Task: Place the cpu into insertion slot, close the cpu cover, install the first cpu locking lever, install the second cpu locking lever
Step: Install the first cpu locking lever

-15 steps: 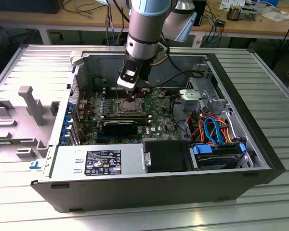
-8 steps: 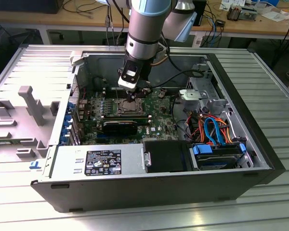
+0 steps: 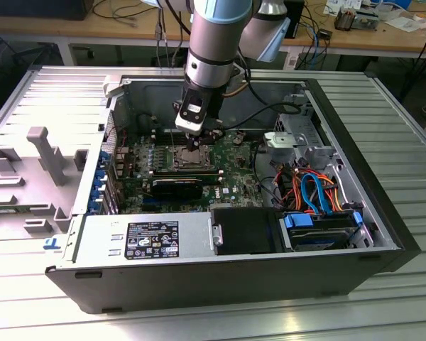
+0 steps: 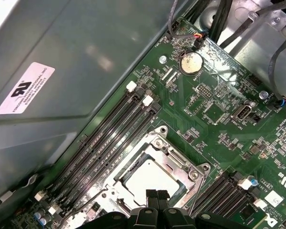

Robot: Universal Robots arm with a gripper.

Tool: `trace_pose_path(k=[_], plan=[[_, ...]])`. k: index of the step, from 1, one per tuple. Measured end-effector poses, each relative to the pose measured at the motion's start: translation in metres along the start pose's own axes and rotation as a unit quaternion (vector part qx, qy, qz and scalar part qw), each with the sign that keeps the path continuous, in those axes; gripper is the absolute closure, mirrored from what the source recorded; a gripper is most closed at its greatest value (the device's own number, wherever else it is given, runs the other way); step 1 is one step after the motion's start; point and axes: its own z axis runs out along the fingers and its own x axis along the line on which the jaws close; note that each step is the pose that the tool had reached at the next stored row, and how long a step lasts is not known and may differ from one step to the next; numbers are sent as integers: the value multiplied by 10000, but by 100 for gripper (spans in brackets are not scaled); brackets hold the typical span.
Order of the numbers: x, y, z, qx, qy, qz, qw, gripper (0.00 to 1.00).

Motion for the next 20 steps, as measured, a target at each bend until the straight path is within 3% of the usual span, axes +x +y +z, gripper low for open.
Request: trace_pose_path(k=[20], plan=[[0, 0, 0, 33, -21, -298, 9995, 89]])
